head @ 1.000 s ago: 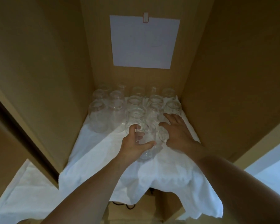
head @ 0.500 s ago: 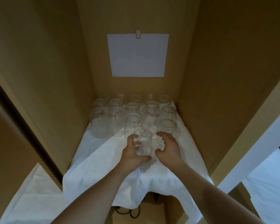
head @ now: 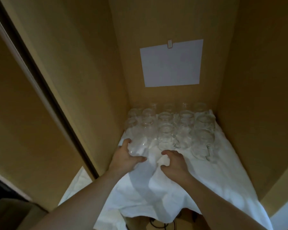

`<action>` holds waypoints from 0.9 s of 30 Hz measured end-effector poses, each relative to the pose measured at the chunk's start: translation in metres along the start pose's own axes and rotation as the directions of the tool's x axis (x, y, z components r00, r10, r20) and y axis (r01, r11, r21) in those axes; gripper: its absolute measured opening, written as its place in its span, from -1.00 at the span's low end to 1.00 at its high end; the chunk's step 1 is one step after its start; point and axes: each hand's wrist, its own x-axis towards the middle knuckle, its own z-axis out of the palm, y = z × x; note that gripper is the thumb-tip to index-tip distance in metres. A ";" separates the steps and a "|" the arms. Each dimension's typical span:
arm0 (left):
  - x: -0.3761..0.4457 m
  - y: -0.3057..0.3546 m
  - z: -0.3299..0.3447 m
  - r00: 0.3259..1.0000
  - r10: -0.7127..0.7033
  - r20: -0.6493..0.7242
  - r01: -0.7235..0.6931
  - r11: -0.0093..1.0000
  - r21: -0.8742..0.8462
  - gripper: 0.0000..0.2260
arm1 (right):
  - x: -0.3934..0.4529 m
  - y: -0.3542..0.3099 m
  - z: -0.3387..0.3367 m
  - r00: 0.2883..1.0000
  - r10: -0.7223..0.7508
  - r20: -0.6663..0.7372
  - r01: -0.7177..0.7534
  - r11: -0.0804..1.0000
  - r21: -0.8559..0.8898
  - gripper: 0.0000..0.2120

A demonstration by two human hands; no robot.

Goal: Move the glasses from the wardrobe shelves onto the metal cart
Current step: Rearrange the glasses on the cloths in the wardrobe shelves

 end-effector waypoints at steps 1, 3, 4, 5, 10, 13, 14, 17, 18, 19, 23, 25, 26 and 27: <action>0.006 0.000 -0.011 1.000 0.014 -0.018 -0.011 0.992 0.126 -0.16 | 0.004 -0.003 0.004 1.000 0.014 0.022 -0.013 1.000 -0.015 -0.49; 0.018 0.004 -0.031 0.998 0.060 0.020 -0.062 0.875 0.480 -0.13 | 0.011 -0.009 0.010 0.996 0.053 0.071 -0.045 0.994 -0.103 -0.50; 0.022 0.007 -0.038 0.995 0.073 0.070 -0.101 0.772 0.628 -0.14 | 0.013 -0.011 0.011 0.993 0.067 0.096 -0.051 0.985 -0.163 -0.49; 0.025 0.011 -0.041 0.990 0.070 0.123 -0.138 0.669 0.731 -0.17 | 0.016 -0.013 0.012 0.990 0.073 0.118 -0.047 0.976 -0.214 -0.47; 0.040 0.029 -0.036 0.969 0.128 0.209 -0.243 0.381 0.892 -0.46 | 0.028 -0.020 0.008 0.972 0.086 0.219 -0.015 0.952 -0.305 -0.43; 0.053 0.034 -0.029 0.957 0.146 0.249 -0.278 0.230 0.933 -0.55 | 0.032 -0.014 0.002 0.960 0.098 0.263 -0.020 0.958 -0.286 -0.43; 0.058 0.035 -0.027 0.955 0.148 0.255 -0.281 0.199 0.939 -0.57 | 0.034 -0.013 0.000 0.955 0.100 0.281 -0.017 0.959 -0.284 -0.42; 0.071 0.037 -0.021 0.950 0.144 0.277 -0.302 0.199 0.932 -0.57 | 0.041 -0.017 -0.004 0.935 0.113 0.336 0.001 0.947 -0.321 -0.39; 0.073 0.039 -0.018 0.948 0.153 0.280 -0.309 0.224 0.925 -0.55 | 0.045 -0.018 -0.004 0.929 0.117 0.350 0.006 0.943 -0.333 -0.39; 0.075 0.040 -0.016 0.946 0.168 0.277 -0.313 0.251 0.916 -0.52 | 0.047 -0.019 -0.005 0.924 0.122 0.363 0.011 0.940 -0.342 -0.39; 0.080 0.039 -0.011 0.950 0.210 0.231 -0.290 0.320 0.902 -0.44 | 0.053 -0.015 -0.002 0.909 0.122 0.399 0.043 0.924 -0.380 -0.38; 0.082 0.037 -0.011 0.952 0.226 0.208 -0.279 0.357 0.891 -0.44 | 0.053 -0.014 0.001 0.910 0.118 0.397 0.058 0.913 -0.404 -0.36; 0.082 0.035 -0.012 0.952 0.232 0.199 -0.277 0.379 0.883 -0.43 | 0.053 -0.014 0.002 0.911 0.116 0.395 0.064 0.908 -0.415 -0.35; 0.081 0.034 -0.012 0.952 0.241 0.191 -0.277 0.402 0.873 -0.43 | 0.053 -0.016 0.002 0.911 0.118 0.395 0.067 0.903 -0.424 -0.35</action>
